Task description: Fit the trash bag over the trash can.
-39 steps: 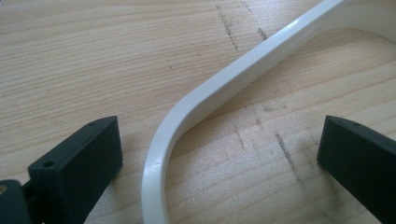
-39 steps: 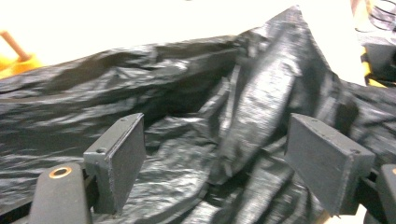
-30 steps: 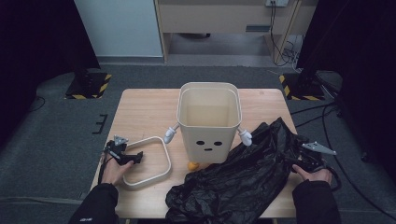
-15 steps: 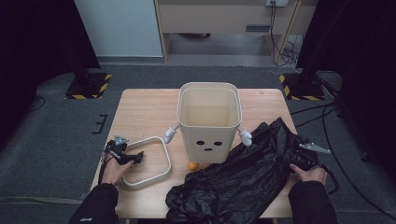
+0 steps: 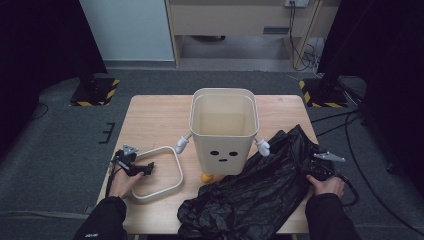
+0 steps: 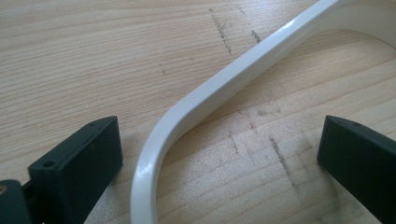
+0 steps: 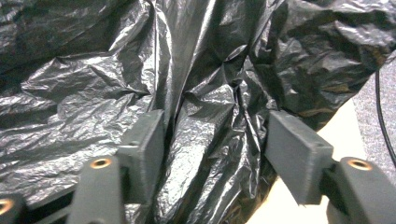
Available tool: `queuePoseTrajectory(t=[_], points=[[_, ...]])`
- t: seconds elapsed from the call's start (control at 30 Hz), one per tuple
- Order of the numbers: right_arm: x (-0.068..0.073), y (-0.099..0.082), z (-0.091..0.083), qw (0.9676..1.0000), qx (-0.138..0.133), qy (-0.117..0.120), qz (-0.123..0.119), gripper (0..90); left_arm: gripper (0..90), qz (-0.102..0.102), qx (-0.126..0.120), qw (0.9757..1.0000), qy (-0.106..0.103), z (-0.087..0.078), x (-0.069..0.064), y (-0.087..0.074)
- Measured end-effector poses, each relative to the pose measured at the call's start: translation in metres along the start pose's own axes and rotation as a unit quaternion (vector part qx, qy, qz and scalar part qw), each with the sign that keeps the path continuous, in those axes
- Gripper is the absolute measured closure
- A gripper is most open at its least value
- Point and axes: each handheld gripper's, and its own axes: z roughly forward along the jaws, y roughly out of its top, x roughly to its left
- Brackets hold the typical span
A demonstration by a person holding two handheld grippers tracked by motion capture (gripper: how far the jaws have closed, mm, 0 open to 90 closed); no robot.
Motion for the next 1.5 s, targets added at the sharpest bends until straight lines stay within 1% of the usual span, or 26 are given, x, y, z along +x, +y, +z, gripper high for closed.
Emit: queuePoseTrajectory(t=[0.07,0.13,0.2,0.23,0.27,0.37,0.43,0.5,0.57,0.6,0.63,0.67,0.73,0.77,0.8,0.83,0.87,0.93,0.97,1.03,1.23,1.27,1.3,1.33,1.37,1.5], points=[[0.002,0.001,0.0,0.9999,-0.001,-0.01,-0.003,45.3,0.0,0.0,0.0,1.0,0.0,0.0,0.0,0.0],[0.005,0.004,0.0,0.9999,0.0,-0.015,-0.008,59.6,0.0,0.0,0.0,1.0,0.0,0.0,0.0,0.0],[0.008,0.007,0.0,0.9995,0.008,-0.016,-0.026,73.8,0.0,0.0,0.0,1.0,0.0,0.0,0.0,0.0],[0.01,0.009,0.0,0.9993,0.012,-0.016,-0.032,78.5,0.0,0.0,0.0,1.0,0.0,0.0,0.0,0.0],[0.011,0.011,-0.002,0.9993,0.005,-0.014,-0.034,82.2,0.0,0.0,0.0,1.0,0.0,0.0,0.0,0.0],[0.011,0.016,-0.009,0.9995,-0.025,-0.002,-0.022,85.2,0.0,0.001,0.0,1.0,-0.001,0.0,0.0,0.0],[0.008,0.02,-0.015,0.9986,-0.051,0.003,-0.018,85.3,0.0,0.001,0.0,1.0,-0.001,0.0,0.0,0.0],[0.007,0.024,-0.022,0.9964,-0.083,0.013,-0.007,85.2,0.0,0.001,0.0,1.0,0.0,0.0,-0.001,0.0],[0.007,0.029,-0.028,0.9941,-0.105,0.025,-0.006,84.7,0.0,0.001,0.0,1.0,0.0,0.0,-0.001,0.0],[0.008,0.033,-0.032,0.9916,-0.125,0.033,-0.004,83.4,0.0,0.001,0.0,1.0,-0.001,0.0,-0.001,0.0],[0.009,0.036,-0.036,0.99,-0.136,0.039,-0.005,83.4,0.0,0.001,0.0,1.0,-0.001,0.0,-0.001,0.0],[0.01,0.04,-0.041,0.9872,-0.153,0.043,-0.007,83.9,0.0,0.001,0.0,1.0,-0.001,0.0,-0.001,0.0],[0.011,0.046,-0.049,0.983,-0.176,0.053,-0.007,85.9,0.0,0.001,0.0,1.0,-0.001,0.0,-0.001,0.001],[0.011,0.049,-0.054,0.9799,-0.191,0.058,-0.006,87.0,0.0,0.001,0.0,1.0,-0.001,0.0,-0.001,0.001],[0.011,0.053,-0.062,0.9759,-0.208,0.066,-0.003,87.4,0.0,0.001,0.0,1.0,-0.001,0.0,-0.001,0.001],[0.011,0.056,-0.066,0.9731,-0.219,0.071,-0.001,87.6,0.0,0.001,0.0,1.0,-0.001,0.001,-0.001,0.001],[0.011,0.059,-0.072,0.969,-0.234,0.078,0.002,88.1,0.0,0.001,0.0,1.0,-0.001,0.001,-0.001,0.001],[0.01,0.065,-0.082,0.9628,-0.256,0.085,0.002,88.4,0.0,0.001,0.0,1.0,-0.001,0.001,-0.001,0.001],[0.011,0.069,-0.088,0.9588,-0.27,0.088,-0.001,88.5,0.0,0.001,0.0,1.0,-0.001,0.001,-0.001,0.001],[0.012,0.074,-0.098,0.9534,-0.287,0.093,-0.009,88.6,0.0,0.001,0.0,1.0,-0.001,0.001,-0.001,0.001],[0.021,0.09,-0.119,0.9421,-0.318,0.098,-0.036,89.2,0.0,0.001,0.0,1.0,-0.001,0.001,-0.001,0.001],[0.024,0.094,-0.123,0.9392,-0.326,0.101,-0.042,89.3,0.0,0.001,0.0,1.0,-0.001,0.001,-0.001,0.001],[0.026,0.097,-0.125,0.9377,-0.329,0.102,-0.045,89.3,0.0,0.001,0.0,1.0,-0.001,0.001,-0.001,0.001],[0.03,0.101,-0.129,0.934,-0.338,0.104,-0.052,89.4,0.0,0.001,0.0,1.0,-0.001,0.001,-0.001,0.001],[0.031,0.104,-0.132,0.9316,-0.343,0.106,-0.056,89.4,0.0,0.001,0.0,1.0,-0.001,0.001,-0.001,0.001],[0.041,0.123,-0.147,0.9172,-0.376,0.111,-0.071,89.6,0.0,0.001,0.0,1.0,-0.001,0.001,-0.001,0.001]])
